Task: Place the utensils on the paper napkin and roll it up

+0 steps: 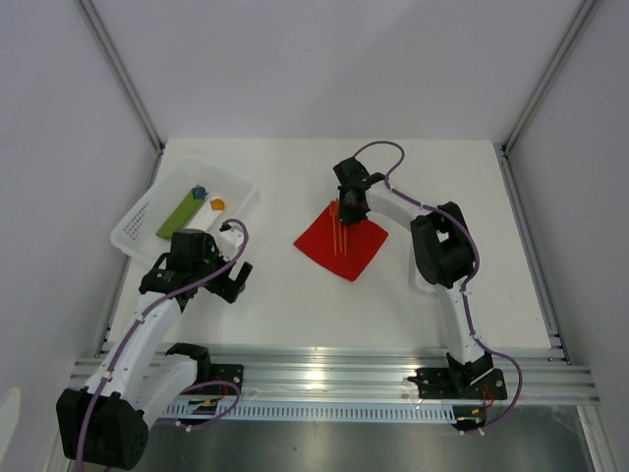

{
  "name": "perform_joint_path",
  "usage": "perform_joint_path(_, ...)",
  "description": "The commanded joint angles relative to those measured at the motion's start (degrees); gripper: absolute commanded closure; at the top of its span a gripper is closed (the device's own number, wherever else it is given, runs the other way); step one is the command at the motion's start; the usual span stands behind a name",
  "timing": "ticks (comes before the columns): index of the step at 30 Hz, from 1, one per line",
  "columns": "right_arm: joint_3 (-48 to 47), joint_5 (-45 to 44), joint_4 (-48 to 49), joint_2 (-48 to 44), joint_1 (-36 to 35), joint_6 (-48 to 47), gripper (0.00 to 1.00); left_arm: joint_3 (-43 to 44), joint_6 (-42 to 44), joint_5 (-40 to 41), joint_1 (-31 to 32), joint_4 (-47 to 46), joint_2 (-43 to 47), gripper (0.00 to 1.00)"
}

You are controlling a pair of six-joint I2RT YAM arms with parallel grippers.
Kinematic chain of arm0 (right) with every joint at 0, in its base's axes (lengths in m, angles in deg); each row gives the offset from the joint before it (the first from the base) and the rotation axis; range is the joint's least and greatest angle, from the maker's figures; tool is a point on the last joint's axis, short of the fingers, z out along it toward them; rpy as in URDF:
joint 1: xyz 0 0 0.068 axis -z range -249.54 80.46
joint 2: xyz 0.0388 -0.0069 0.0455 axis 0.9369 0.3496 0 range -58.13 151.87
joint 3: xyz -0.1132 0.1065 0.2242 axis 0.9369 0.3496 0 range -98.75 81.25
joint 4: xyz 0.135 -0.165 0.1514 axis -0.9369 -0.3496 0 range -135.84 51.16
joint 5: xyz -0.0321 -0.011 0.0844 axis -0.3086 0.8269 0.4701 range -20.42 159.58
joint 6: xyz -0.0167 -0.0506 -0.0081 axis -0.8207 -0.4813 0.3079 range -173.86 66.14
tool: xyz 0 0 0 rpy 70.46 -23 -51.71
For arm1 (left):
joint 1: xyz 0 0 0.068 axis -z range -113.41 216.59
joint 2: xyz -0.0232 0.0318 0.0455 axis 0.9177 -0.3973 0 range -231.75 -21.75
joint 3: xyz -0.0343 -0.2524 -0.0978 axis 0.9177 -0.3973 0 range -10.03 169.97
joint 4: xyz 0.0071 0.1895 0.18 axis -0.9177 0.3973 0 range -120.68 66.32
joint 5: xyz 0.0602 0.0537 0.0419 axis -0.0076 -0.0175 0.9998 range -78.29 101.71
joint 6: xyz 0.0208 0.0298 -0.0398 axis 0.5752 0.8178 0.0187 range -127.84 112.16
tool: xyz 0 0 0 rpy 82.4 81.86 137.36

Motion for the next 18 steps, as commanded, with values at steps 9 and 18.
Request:
perform_joint_path(9, 0.0, 0.02, 0.6, -1.45, 0.07, 0.22, 0.76, -0.52, -0.46, -0.11, 0.34, -1.44, 0.47, 0.01)
perform_joint_path(18, 1.13, -1.29, -0.63, -8.57, 0.77, -4.78, 0.72, 0.7, 0.68, 1.12, 0.34, -0.83, -0.32, 0.01)
